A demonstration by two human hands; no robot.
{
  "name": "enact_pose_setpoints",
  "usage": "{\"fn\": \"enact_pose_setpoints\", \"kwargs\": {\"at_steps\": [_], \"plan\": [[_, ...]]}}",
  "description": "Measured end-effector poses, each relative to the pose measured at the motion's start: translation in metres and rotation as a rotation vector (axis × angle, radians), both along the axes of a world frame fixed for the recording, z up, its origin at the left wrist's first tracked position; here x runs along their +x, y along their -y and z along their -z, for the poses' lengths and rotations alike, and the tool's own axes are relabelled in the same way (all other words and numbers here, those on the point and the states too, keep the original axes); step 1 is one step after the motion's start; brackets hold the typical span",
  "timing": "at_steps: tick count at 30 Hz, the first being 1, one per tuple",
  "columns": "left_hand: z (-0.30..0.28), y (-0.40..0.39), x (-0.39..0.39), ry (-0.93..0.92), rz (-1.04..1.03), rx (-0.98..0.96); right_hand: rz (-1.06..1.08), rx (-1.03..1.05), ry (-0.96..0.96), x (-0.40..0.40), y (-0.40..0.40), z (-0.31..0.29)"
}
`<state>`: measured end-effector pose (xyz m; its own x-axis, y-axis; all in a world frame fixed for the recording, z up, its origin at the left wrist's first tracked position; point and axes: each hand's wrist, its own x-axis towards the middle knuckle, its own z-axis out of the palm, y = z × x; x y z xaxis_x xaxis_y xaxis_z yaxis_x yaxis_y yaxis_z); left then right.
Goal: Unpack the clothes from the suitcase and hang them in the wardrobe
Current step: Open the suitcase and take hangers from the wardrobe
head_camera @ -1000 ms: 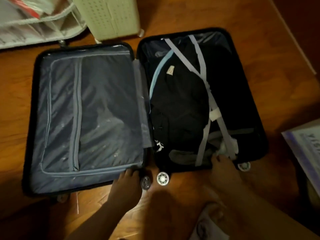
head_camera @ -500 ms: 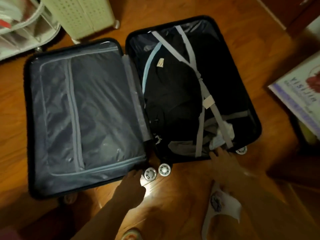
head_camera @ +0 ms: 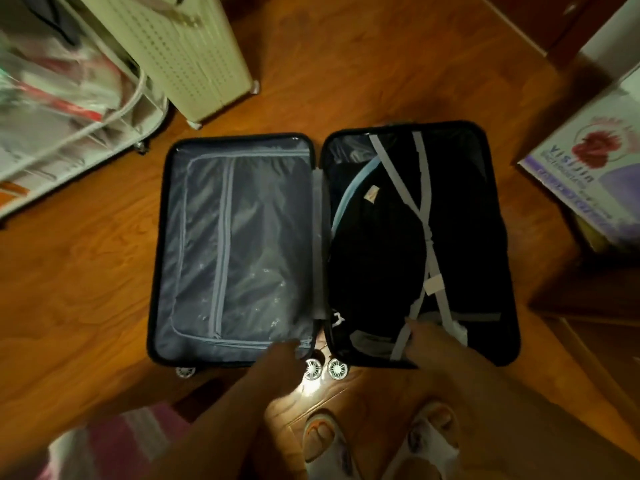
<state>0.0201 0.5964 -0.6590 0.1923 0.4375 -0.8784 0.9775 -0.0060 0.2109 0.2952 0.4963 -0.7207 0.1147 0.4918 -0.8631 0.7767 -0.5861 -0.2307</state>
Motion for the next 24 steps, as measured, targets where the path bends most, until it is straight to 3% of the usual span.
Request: {"fn": "enact_pose_setpoints", "kwargs": {"at_steps": [3, 7, 14, 18, 24], "plan": [[-0.053, -0.042, 0.007, 0.011, -0.075, 0.076, 0.235, 0.042, -0.131, 0.004, -0.059, -0.07], [-0.111, -0.101, 0.022, 0.02, -0.085, 0.128, 0.313, 0.07, -0.177, 0.015, -0.124, -0.13], [-0.17, -0.185, 0.036, 0.105, -0.047, 0.3, 0.422, 0.07, -0.167, 0.007, -0.184, -0.169], [-0.191, -0.227, 0.026, 0.08, 0.073, 0.294, 0.454, 0.141, -0.161, -0.024, -0.217, -0.195], [-0.222, -0.315, -0.005, 0.222, 0.092, 0.289, 0.588, 0.156, -0.048, -0.072, -0.276, -0.244]]}}
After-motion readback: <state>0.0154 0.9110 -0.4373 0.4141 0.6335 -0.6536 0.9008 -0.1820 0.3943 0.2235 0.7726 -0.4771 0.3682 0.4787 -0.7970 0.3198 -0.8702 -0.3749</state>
